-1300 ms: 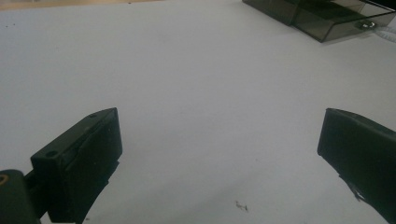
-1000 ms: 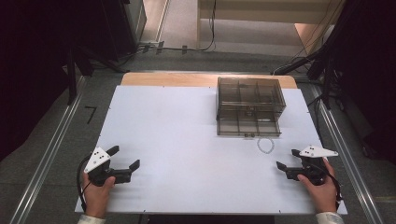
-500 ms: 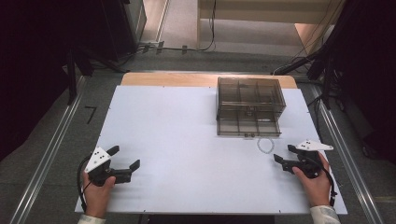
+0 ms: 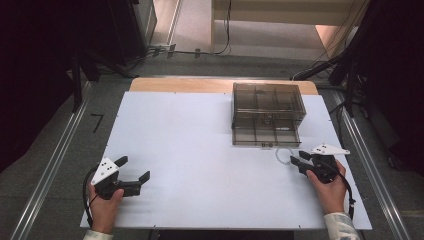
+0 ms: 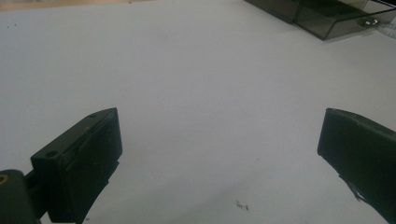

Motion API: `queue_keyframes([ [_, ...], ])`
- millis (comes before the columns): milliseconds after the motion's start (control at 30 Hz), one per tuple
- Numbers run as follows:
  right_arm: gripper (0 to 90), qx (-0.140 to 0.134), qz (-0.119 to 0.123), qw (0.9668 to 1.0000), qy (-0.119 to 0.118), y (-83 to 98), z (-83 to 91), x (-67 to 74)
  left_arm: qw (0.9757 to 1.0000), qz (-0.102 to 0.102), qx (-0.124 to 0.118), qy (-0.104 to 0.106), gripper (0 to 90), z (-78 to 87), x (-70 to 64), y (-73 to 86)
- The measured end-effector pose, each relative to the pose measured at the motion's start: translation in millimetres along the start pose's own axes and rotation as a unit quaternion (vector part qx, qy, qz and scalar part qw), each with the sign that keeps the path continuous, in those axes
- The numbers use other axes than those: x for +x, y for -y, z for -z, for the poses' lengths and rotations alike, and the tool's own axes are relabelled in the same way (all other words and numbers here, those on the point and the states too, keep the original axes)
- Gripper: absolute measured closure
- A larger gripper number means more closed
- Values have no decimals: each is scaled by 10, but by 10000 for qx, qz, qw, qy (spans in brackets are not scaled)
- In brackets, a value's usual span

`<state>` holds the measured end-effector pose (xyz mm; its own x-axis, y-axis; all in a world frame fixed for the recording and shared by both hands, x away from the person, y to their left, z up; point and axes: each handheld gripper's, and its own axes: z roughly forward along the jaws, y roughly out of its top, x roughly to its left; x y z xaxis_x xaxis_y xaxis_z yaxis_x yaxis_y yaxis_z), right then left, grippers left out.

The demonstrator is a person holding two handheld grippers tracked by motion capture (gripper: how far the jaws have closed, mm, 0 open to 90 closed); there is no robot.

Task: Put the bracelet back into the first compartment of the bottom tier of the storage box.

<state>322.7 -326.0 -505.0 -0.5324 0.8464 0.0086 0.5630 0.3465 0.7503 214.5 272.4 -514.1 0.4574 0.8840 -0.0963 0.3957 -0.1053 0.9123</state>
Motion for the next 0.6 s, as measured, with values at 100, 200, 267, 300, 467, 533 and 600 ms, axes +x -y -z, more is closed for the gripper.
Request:
queue_keyframes([
  [100,672,4,-87,10000,-2,-31,-45,6,10000,-28,16,-6,5,0,-3,-1],
  [200,728,26,-128,9999,77,-60,-78,8,10000,-44,19,-9,5,-1,-6,-1],
  [267,749,21,-152,9998,99,-72,-95,-2,10000,-41,26,-9,5,-1,-6,-1],
  [300,761,18,-187,9998,112,-77,-102,-9,10000,-40,27,-12,5,-1,-6,-1],
  [467,768,39,-276,9996,98,-87,-130,-41,10000,-41,28,-9,5,-2,-5,-1],
  [533,774,44,-318,9995,71,-91,-142,-43,10000,-33,28,-13,5,-3,-5,-1],
  [600,793,89,-329,9994,92,-99,-156,-42,10000,-38,29,-12,5,-3,-5,-2],
])
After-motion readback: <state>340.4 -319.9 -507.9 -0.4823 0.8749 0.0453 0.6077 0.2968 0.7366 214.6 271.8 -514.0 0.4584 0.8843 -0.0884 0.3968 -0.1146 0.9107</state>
